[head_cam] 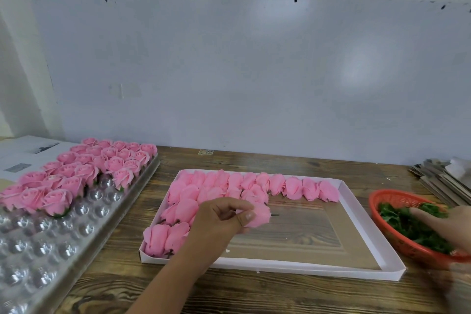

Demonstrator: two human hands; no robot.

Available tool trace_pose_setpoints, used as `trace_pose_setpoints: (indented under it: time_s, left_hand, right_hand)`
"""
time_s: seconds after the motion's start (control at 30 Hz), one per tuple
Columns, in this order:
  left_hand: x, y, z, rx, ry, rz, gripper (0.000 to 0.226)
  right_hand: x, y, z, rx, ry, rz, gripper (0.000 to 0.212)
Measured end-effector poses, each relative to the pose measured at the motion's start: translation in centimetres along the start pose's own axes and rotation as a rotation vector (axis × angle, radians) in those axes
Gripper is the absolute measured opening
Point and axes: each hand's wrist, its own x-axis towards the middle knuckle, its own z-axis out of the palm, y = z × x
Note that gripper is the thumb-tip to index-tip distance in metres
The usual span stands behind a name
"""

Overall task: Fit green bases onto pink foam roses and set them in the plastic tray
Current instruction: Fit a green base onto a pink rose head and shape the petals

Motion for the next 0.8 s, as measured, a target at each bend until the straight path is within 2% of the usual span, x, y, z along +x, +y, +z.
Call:
trace_pose_setpoints:
  time_s: [0.07,0.13,0.23,0.27,0.37,0.43,0.53,0.7,0.8]
  left_hand:
    - [0.0,0.0,0.0,-0.003,-0.004,-0.003,0.026]
    - [0.0,0.0,0.0,0.006,-0.007,-0.001,0.027]
    - [0.0,0.0,0.1,0.012,-0.007,-0.006,0.027]
    - [-0.1,0.0,0.2,0.011,-0.006,-0.011,0.026]
    - [-0.2,0.1,0.2,0.016,-0.010,-0.017,0.024]
    - [-0.2,0.0,0.2,0.023,-0.010,-0.020,0.024]
    - [-0.2,0.0,0.2,0.032,0.001,-0.025,0.021]
    - [0.0,-0.3,0.0,0.009,0.031,-0.053,0.020]
    - [0.0,-0.6,0.1,-0.031,0.044,-0.074,0.019]
  right_hand:
    - [-0.6,-0.4,-0.8,0.055,0.063,-0.016,0.101]
    - [-0.9,-1.0,-1.4,0.205,0.136,-0.016,0.100]
    - [-4.3,-4.6,-3.6,0.358,0.171,-0.091,0.049]
    - [-6.0,-6.0,-4.2,0.375,0.171,-0.138,0.042]
    - [-10.9,-9.4,-4.6,0.427,0.183,-0.340,0.038]
    - [-13.6,-11.4,-3.8,0.620,0.100,-0.412,0.022]
    - [-17.0,-14.0,-1.8,0.981,-0.169,-0.438,0.012]
    - [-20.3,-16.3,2.7,1.337,-0.583,-0.388,0.024]
    - [-21.5,-16.5,4.2,1.448,-0.702,-0.374,0.035]
